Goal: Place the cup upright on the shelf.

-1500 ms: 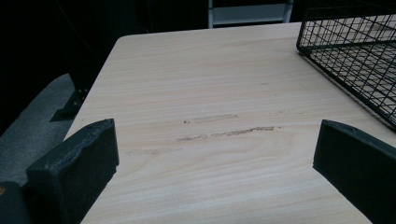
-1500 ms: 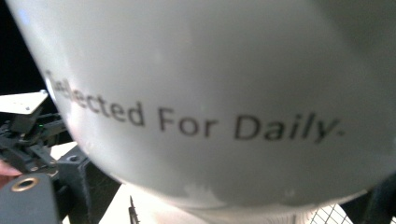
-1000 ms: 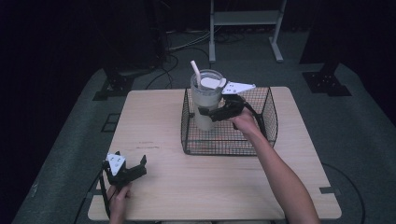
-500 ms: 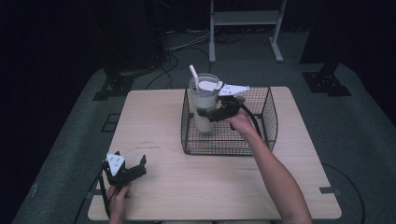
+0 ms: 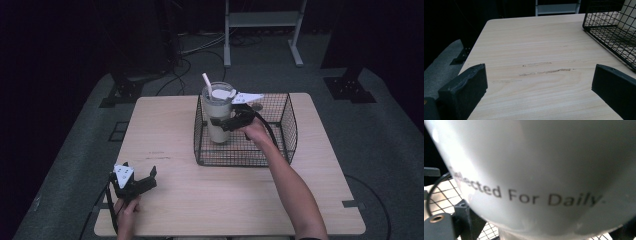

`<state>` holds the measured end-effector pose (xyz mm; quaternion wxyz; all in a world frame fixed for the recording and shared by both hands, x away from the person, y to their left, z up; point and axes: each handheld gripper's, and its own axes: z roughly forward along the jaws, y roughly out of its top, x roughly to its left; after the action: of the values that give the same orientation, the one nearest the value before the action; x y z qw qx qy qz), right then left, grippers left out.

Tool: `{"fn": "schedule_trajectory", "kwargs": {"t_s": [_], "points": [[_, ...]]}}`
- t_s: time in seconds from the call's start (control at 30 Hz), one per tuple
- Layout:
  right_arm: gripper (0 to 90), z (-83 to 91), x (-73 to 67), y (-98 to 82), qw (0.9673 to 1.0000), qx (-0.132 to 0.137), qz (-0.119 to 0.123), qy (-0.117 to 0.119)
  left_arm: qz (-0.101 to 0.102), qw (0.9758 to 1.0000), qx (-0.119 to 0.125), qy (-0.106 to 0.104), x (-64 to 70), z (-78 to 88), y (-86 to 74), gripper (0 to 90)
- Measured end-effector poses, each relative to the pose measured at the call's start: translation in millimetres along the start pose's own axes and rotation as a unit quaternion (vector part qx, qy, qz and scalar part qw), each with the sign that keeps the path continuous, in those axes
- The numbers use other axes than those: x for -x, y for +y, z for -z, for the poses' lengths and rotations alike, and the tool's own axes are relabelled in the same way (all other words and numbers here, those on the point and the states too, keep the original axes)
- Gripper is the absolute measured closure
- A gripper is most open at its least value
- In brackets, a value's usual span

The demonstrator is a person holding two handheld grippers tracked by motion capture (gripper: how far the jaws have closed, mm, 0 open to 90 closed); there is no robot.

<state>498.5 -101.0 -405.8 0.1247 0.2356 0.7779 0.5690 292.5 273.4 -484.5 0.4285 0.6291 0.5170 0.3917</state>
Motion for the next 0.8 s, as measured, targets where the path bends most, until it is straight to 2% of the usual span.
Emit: {"fn": "schedule_trajectory", "kwargs": {"t_s": [0.4, 0.7, 0.8], "points": [[7.9, -9.4, 4.3, -7.6, 0.9998, -0.019, 0.0, -0.006, 0.004, 1.0, 0.001, -0.001, 0.0, 0.0, 0.0, 0.0], [7.8, -15.4, 4.5, -12.8, 0.9991, -0.043, 0.002, -0.001, 0.003, 1.0, -0.001, -0.002, -0.5, 0.3, 0.1, 0.0], [7.8, -15.5, 3.7, -13.2, 0.9991, -0.042, 0.009, 0.001, 0.004, 1.0, -0.001, -0.002, -0.5, 0.4, 0.0, 0.0]]}}
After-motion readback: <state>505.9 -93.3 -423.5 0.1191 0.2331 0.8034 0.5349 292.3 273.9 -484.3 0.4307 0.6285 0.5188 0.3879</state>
